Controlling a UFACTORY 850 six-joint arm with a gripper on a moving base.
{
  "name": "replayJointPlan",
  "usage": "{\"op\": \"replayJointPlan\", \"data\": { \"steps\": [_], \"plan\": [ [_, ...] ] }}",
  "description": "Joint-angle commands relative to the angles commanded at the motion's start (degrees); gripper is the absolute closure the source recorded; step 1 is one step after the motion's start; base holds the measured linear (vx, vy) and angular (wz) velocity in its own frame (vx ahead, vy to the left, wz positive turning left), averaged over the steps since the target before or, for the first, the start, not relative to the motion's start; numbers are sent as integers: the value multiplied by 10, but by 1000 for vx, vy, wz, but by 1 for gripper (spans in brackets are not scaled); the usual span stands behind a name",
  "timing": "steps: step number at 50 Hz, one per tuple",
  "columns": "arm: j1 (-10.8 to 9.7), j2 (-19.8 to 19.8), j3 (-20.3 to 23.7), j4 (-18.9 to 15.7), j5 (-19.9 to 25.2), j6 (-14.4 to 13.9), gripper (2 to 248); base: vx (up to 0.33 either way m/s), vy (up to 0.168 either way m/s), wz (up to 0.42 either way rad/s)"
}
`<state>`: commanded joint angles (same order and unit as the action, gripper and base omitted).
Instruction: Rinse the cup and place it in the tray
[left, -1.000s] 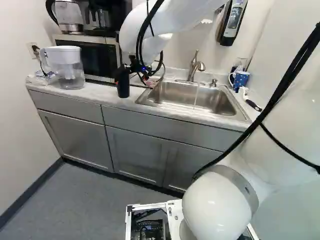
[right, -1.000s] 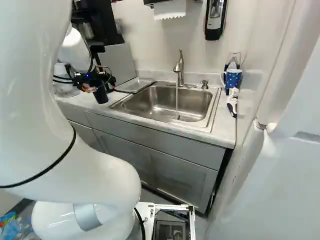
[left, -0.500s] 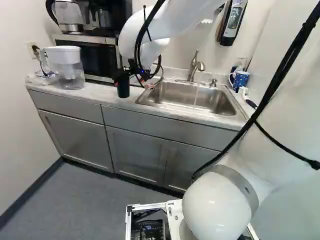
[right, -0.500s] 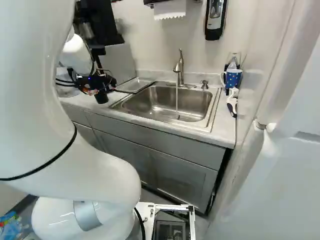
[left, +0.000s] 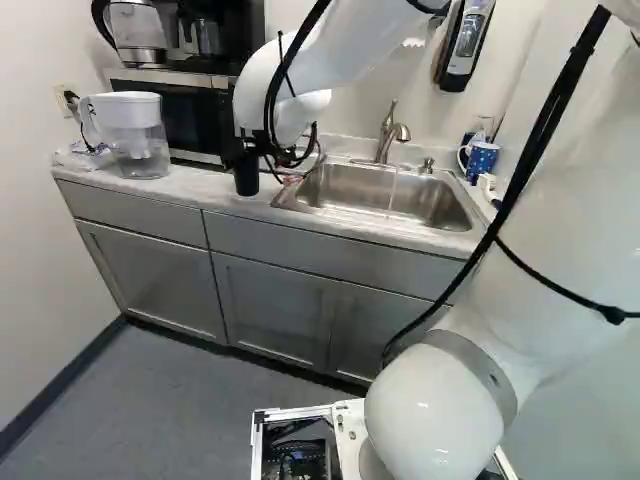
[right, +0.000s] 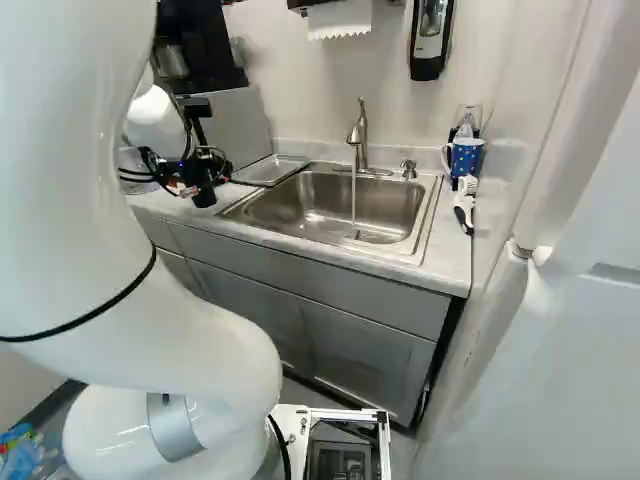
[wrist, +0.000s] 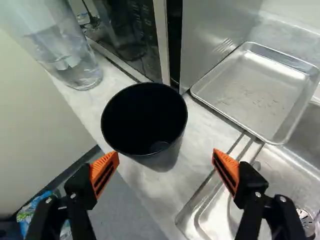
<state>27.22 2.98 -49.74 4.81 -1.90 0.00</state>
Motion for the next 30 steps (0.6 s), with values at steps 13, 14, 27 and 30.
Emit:
{"op": "replayJointPlan", "data": {
  "steps": [13,14,27,30],
  "plan": [
    [5,-10,8,0,33,0,3,0,0,0],
    [6,-11,8,0,35,0,3,0,0,0],
    [12,-15,22,0,69,0,3,0,0,0],
    [13,-15,25,0,78,0,3,0,0,0]
  ]
}}
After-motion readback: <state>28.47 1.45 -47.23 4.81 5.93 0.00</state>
